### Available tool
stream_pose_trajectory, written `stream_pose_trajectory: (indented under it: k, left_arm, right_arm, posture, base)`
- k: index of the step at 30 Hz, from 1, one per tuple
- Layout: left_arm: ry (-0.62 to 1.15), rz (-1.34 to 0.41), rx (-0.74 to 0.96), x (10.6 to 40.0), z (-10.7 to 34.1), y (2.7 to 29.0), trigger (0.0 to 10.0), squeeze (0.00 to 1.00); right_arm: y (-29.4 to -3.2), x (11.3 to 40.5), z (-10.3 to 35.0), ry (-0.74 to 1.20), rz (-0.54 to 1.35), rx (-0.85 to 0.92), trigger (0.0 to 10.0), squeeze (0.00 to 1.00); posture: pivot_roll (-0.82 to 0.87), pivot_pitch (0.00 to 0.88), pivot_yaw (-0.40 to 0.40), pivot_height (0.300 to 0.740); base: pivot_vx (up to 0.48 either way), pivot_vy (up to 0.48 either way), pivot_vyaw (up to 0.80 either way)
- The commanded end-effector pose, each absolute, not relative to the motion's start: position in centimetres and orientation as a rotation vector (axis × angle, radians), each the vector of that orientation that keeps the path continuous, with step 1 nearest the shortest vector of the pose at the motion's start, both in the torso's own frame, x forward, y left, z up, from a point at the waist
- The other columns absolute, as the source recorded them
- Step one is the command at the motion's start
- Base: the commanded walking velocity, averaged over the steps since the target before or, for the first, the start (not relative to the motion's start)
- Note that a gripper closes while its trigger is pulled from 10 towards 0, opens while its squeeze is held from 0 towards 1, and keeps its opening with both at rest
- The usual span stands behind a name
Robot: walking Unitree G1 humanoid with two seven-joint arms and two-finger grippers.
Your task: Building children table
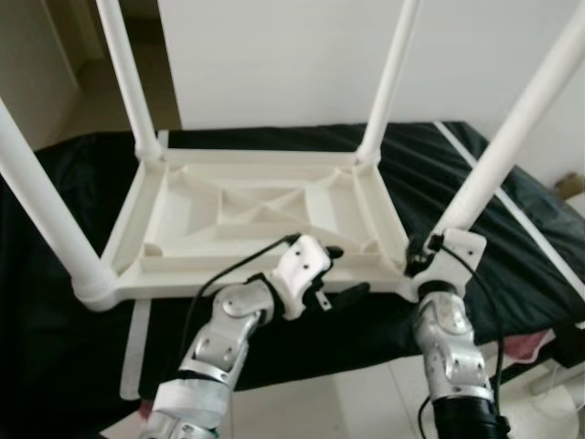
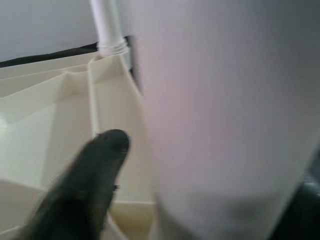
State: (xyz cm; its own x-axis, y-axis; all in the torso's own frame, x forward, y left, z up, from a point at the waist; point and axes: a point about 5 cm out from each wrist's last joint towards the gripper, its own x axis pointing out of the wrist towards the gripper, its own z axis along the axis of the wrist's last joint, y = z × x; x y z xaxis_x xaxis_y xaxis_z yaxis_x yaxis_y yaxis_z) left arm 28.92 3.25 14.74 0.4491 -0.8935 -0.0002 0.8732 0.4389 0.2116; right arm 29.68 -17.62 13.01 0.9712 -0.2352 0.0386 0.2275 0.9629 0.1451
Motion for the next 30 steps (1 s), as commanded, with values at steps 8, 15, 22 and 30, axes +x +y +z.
stream_pose_trajectory:
  k: [8, 15, 22, 30]
  left_arm:
    - [-0.122, -1.043, 0.168, 29.2, 15.0, 3.2, 10.0, 0.0]
    - [-0.124, -1.046, 0.167, 29.4, 15.2, 3.1, 10.0, 0.0]
    - [-0.126, -1.051, 0.177, 29.5, 15.4, 3.1, 10.0, 0.0]
    - [-0.14, -1.053, 0.186, 29.9, 15.8, 3.0, 10.0, 0.0]
  right_arm:
    - [-19.4, 28.8, 13.5, -0.073, -0.056, 0.088, 10.0, 0.11]
    - [-21.3, 28.7, 13.4, -0.033, 0.106, -0.034, 10.0, 0.0]
    - [-22.5, 29.3, 12.9, 0.028, 0.316, -0.085, 10.0, 0.0]
    - [-23.3, 30.6, 13.1, 0.078, 0.468, -0.136, 10.0, 0.0]
  posture:
    - [0.03, 0.0, -0.033, 0.74]
    - [0.03, 0.0, -0.032, 0.74]
    - [0.04, 0.0, -0.025, 0.74]
    - [0.04, 0.0, -0.02, 0.74]
  base:
    - [0.0, 0.0, 0.0]
    - [0.0, 0.0, 0.0]
    - [0.0, 0.0, 0.0]
    - [0.0, 0.0, 0.0]
